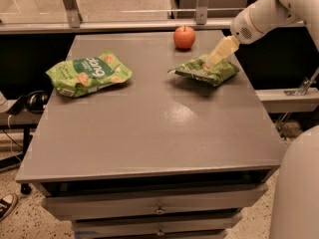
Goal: Move green jalapeno chip bag near apple
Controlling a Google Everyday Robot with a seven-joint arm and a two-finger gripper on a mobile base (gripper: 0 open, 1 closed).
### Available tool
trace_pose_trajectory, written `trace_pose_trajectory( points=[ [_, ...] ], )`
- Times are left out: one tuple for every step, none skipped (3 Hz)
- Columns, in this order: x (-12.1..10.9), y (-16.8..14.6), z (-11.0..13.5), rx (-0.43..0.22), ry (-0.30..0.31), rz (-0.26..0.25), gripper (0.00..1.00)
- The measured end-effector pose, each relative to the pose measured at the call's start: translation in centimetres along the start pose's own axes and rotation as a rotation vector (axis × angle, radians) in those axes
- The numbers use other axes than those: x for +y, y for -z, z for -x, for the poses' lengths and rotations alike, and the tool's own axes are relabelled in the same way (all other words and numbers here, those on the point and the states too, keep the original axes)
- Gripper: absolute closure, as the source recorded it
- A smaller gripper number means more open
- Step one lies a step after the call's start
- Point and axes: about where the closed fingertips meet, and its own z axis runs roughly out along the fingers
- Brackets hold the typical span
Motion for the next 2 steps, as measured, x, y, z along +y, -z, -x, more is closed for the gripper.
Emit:
trace_pose_trajectory(
  points=[
    [0.4, -1.4, -0.2, -0.012, 0.006, -0.03, 0.0],
    [-0.2, -2.8, -0.4, -0.033, 0.003, -0.092, 0.0]
  ],
)
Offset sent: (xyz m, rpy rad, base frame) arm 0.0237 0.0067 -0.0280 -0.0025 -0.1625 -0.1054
